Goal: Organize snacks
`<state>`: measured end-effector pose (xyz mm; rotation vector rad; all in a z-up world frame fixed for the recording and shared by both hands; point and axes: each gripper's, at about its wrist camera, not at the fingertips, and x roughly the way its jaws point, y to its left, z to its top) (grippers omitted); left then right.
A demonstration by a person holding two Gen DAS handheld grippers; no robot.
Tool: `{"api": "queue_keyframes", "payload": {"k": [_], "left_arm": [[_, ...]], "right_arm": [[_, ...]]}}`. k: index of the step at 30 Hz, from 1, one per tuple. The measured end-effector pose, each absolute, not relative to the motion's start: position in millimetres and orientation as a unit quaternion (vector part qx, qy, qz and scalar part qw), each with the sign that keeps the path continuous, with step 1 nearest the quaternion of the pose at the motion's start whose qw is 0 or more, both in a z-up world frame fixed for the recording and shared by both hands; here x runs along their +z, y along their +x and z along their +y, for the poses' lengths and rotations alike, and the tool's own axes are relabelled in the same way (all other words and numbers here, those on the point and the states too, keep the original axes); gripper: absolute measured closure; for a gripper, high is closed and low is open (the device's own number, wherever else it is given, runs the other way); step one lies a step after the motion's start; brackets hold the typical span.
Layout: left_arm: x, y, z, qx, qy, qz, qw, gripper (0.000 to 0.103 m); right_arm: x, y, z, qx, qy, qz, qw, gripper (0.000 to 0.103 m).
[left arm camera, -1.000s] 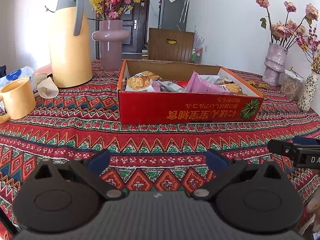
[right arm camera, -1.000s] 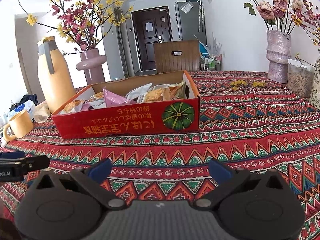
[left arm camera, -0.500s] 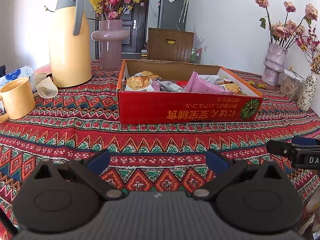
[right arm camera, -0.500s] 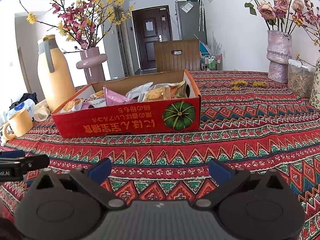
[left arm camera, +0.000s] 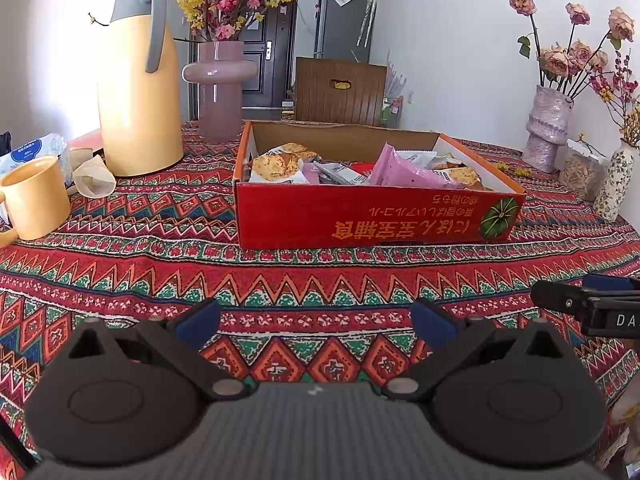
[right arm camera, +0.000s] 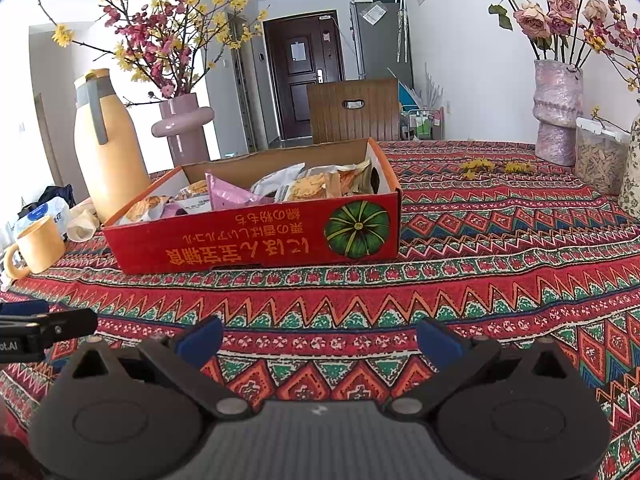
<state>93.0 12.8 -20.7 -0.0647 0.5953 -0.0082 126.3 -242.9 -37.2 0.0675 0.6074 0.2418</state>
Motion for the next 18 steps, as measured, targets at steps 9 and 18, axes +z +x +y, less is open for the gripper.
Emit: {"api": "queue_keyframes", "payload": {"k": [9, 18], "left_arm": [[-21.2, 93.0, 12.5, -0.007, -0.032, 0.291, 0.956, 0.000], [-20.7, 92.6, 13.4, -0.010, -0.033, 0.289, 0.957, 0.000]], "right_arm": [[-37.7, 126.5, -242.8, 0.119, 0.033, 0.299, 0.946, 0.000], [-37.9, 125.0, -242.9, 0.119, 0.033, 0.299, 0.946, 0.000]]}}
